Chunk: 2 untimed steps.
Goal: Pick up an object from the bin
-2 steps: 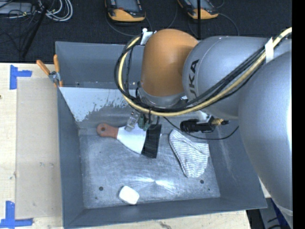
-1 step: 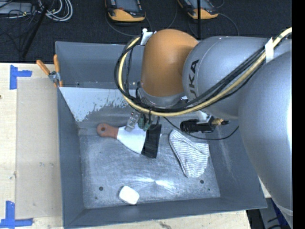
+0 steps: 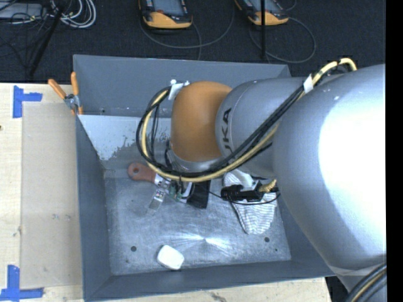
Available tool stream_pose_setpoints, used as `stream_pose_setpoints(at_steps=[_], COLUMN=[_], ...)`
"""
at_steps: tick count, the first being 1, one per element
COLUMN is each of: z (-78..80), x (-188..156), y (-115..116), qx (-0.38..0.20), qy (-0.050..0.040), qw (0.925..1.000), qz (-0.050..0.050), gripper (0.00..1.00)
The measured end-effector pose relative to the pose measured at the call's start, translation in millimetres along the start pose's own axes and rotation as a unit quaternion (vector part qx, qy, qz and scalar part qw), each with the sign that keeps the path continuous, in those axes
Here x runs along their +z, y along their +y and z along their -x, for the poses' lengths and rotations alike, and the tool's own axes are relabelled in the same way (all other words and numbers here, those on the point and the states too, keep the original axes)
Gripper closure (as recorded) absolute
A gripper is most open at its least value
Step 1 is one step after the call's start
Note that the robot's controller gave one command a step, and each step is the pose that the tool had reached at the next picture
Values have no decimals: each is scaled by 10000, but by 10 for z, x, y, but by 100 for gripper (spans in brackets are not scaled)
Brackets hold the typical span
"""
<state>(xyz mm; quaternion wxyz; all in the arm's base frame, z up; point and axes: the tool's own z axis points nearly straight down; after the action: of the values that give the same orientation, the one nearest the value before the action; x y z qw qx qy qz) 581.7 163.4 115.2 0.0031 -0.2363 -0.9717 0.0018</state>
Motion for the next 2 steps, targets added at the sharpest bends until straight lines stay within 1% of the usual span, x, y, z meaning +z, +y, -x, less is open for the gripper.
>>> stream_pose_setpoints(at_steps=[1, 2], z=[11, 171], x=[-20, 252], y=[9, 127], qx=[-1, -184], qy=[-17, -46], qw=[10000, 9998], qz=[15, 38], gripper=[0, 0])
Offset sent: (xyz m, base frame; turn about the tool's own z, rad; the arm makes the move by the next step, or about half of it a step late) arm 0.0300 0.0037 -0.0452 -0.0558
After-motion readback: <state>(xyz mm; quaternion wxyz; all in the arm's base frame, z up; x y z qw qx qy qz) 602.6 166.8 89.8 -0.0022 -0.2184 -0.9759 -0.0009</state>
